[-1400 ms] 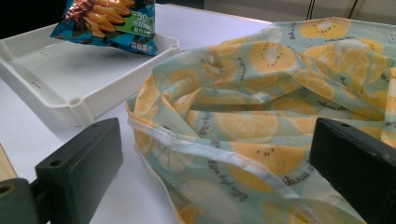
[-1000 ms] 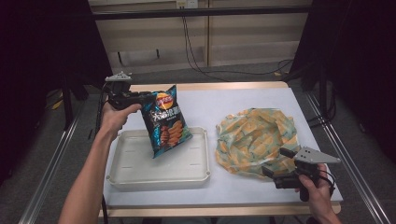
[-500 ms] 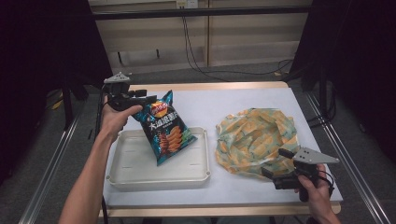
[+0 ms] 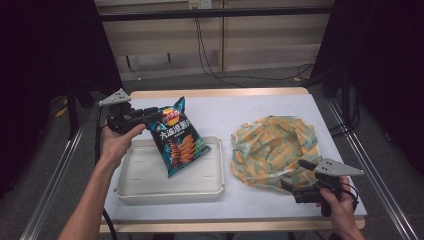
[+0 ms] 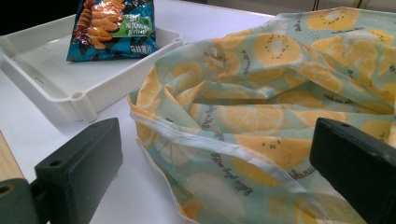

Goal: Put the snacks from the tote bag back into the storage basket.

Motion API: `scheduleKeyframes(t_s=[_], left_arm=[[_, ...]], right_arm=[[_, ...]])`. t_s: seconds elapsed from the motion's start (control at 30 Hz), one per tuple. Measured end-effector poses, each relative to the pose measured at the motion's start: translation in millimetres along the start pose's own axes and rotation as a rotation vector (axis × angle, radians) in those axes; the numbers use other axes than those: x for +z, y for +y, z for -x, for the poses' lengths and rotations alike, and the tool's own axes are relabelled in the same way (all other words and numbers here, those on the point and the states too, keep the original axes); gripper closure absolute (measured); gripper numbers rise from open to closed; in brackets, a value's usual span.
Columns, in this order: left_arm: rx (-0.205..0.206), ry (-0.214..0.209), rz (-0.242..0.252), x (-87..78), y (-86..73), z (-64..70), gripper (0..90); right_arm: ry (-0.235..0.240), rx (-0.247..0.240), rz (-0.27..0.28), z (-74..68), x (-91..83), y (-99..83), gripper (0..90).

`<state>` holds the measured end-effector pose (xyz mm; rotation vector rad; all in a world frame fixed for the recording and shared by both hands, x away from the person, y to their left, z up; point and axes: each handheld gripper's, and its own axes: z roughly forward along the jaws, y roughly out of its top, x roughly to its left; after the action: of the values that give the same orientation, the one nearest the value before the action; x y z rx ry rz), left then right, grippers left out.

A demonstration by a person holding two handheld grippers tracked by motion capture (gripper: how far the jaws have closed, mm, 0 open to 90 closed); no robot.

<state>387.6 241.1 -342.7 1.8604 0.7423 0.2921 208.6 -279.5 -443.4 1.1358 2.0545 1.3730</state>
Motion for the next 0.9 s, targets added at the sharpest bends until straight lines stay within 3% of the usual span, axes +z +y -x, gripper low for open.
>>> scheduleKeyframes(t_s=[0.13,0.3,0.5,0.77,0.9], left_arm=[[-0.001,-0.008,-0.005,-3.4,-11.6,8.1,78.3],[-0.013,-0.051,-0.012,-6.5,-26.6,18.2,90.0],[0.003,-0.096,-0.065,-6.1,-43.0,35.6,90.0],[0.008,-0.151,-0.093,-7.2,-63.6,55.5,90.0],[0.022,-0.151,-0.165,0.6,-77.1,60.4,90.0]], right_arm=[[0.002,-0.004,0.004,-1.0,-0.7,0.5,1.7],[0.004,-0.007,0.003,-2.2,-0.5,1.3,1.7],[0.004,-0.014,0.002,-5.7,-1.6,1.6,1.7],[0.003,-0.01,0.0,-5.7,-1.5,1.3,1.7],[0.004,-0.01,-0.004,-4.3,-1.2,0.4,1.5]])
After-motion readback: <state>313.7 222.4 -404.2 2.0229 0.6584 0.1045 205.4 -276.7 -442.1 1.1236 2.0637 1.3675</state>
